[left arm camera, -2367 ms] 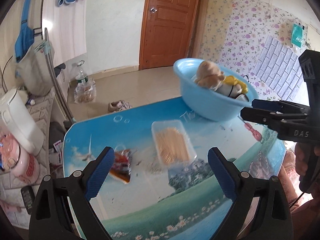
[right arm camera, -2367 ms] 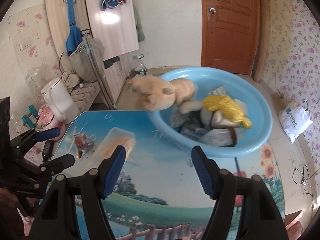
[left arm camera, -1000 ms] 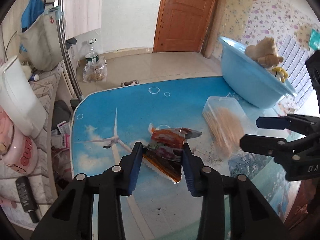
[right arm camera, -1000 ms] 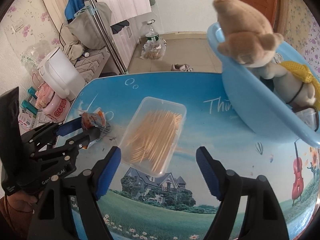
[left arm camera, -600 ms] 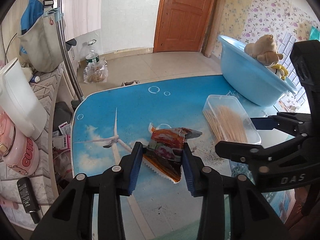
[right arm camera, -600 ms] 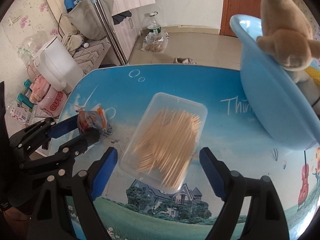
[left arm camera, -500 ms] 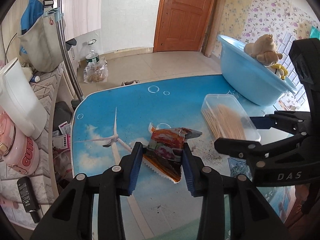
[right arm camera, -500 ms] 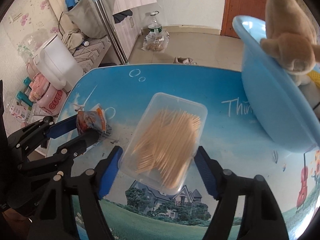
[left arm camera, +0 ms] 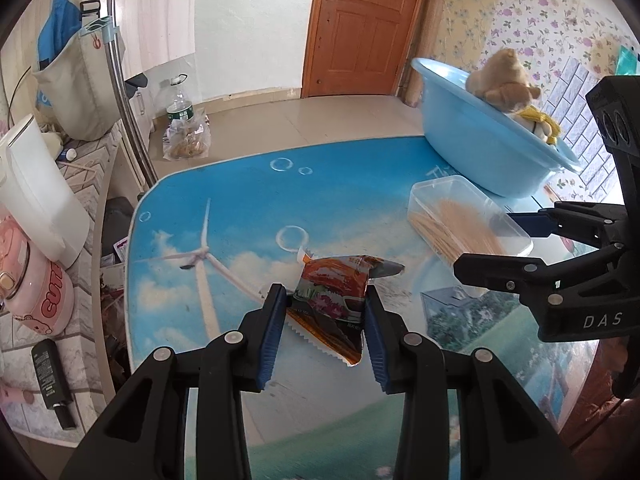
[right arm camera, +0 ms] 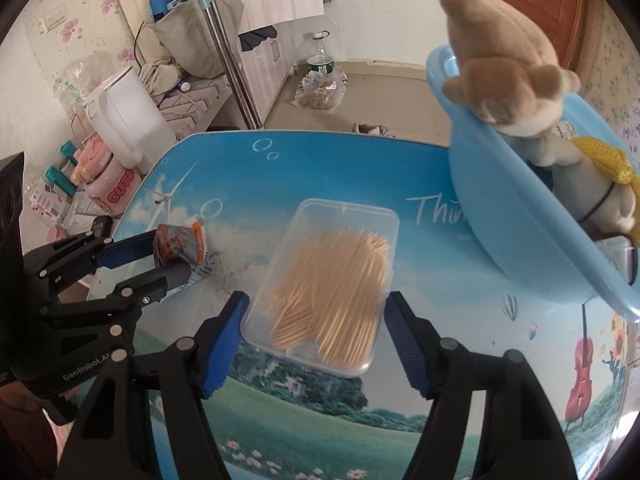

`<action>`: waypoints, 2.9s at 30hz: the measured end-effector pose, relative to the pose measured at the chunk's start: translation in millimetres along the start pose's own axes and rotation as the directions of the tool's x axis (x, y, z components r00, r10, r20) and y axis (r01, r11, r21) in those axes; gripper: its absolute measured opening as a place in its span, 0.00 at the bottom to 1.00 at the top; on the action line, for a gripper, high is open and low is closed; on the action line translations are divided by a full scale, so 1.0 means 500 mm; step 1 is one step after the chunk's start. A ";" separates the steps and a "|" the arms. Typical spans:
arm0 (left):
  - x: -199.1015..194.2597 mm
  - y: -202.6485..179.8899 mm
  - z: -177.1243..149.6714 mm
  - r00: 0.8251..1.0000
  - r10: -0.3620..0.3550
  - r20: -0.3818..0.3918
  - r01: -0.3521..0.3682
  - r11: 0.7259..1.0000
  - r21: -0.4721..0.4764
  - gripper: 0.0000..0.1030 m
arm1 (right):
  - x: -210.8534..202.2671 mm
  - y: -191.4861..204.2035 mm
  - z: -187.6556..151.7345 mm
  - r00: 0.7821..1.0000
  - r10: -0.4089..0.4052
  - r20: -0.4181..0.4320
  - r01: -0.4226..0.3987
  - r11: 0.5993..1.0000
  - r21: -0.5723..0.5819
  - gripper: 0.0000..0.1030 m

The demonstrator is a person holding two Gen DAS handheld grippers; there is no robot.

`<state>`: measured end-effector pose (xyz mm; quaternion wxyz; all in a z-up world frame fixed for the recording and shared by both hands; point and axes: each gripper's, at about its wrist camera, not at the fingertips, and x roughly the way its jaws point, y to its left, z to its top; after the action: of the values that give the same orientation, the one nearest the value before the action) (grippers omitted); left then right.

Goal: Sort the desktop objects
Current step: 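Grasp the orange snack bag with the left tool while the right tool grasps the toothpick box, then lift the snack bag with the left tool while the right tool lifts the toothpick box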

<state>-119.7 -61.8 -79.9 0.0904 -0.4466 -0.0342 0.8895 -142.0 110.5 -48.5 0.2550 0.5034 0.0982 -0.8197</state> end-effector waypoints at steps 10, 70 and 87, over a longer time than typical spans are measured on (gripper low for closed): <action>-0.007 -0.061 -0.013 1.000 -0.007 -0.024 0.008 0.999 0.038 0.36 | -0.021 -0.038 -0.038 1.000 0.013 0.000 -0.013 1.000 0.005 0.66; 0.020 -0.117 -0.017 0.999 -0.048 -0.025 0.049 0.996 0.073 0.43 | -0.023 -0.114 -0.088 0.997 -0.081 -0.019 0.082 0.997 0.017 0.66; 0.016 -0.112 -0.018 0.999 -0.045 -0.022 0.046 0.996 0.071 0.41 | -0.018 -0.108 -0.087 0.997 -0.079 -0.010 0.080 0.997 0.013 0.71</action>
<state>-109.8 -5.6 -83.8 0.1268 -0.4512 -0.0117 0.8833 -132.9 177.6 -66.3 0.2184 0.5047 0.1140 -0.8274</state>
